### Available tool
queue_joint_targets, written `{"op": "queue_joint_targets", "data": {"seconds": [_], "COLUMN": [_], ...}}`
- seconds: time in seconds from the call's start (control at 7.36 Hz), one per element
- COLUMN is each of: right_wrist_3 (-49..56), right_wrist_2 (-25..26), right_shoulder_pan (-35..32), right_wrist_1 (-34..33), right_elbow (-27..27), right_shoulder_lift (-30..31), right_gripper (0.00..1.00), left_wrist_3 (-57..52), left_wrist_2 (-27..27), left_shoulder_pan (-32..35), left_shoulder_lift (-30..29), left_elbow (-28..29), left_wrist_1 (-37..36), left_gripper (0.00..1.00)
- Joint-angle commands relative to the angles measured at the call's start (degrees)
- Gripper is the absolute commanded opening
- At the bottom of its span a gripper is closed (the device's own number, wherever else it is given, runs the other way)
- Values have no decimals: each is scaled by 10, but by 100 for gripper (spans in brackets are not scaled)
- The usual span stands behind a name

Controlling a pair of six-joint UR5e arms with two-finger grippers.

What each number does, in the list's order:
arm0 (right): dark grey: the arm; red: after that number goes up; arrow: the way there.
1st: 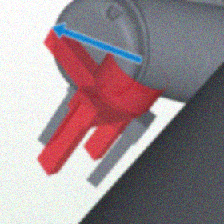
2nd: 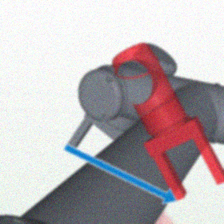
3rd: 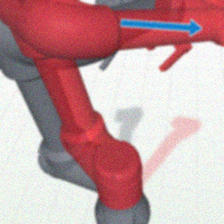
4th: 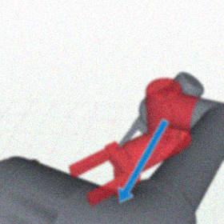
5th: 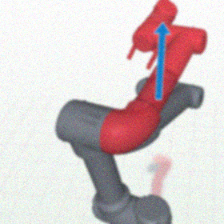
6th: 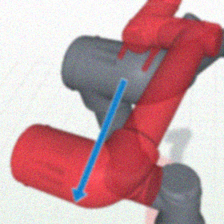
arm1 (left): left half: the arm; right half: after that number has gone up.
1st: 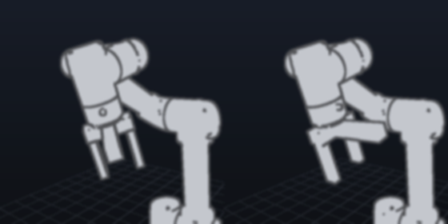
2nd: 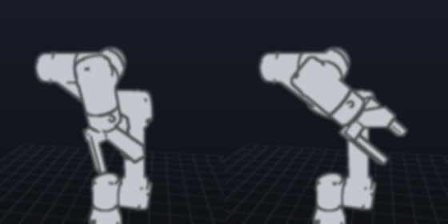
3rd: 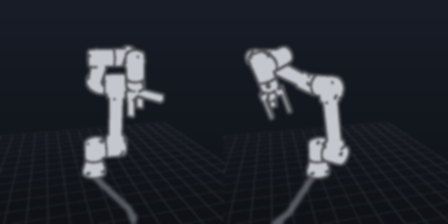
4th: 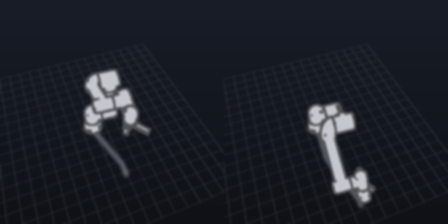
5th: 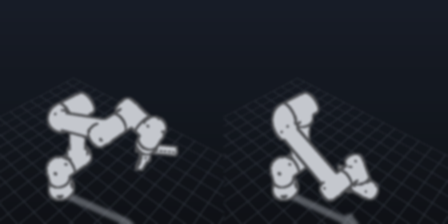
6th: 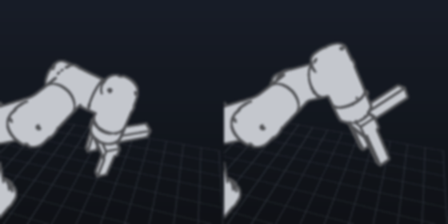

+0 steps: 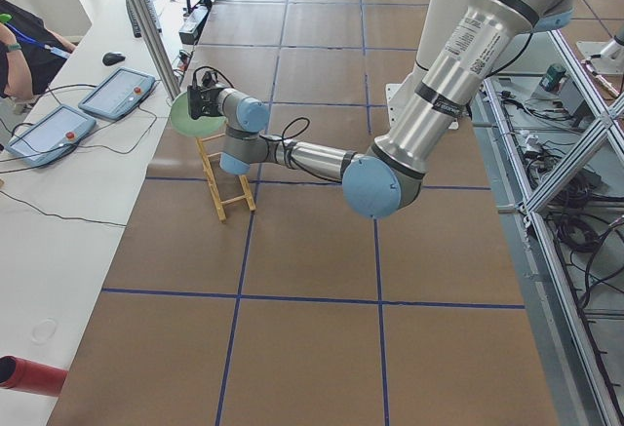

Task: Place plate on rack
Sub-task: 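Carry the upright plate with the left gripper over the rack slots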

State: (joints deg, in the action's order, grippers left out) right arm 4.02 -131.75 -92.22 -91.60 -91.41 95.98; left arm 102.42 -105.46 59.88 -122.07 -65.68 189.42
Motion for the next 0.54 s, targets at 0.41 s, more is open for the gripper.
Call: {"op": "queue_joint_targets", "data": {"seconds": [0.41], "right_wrist_3": [0], "right_wrist_2": [0], "right_shoulder_pan": [0], "right_wrist_1": [0], "right_elbow": [0], "right_shoulder_lift": [0], "right_gripper": [100], "left_wrist_3": [-14], "left_wrist_2": [1], "left_shoulder_pan": [-16], "left_shoulder_lift": [11], "left_elbow": [2], "left_wrist_1": [4], "left_gripper": [0]}}
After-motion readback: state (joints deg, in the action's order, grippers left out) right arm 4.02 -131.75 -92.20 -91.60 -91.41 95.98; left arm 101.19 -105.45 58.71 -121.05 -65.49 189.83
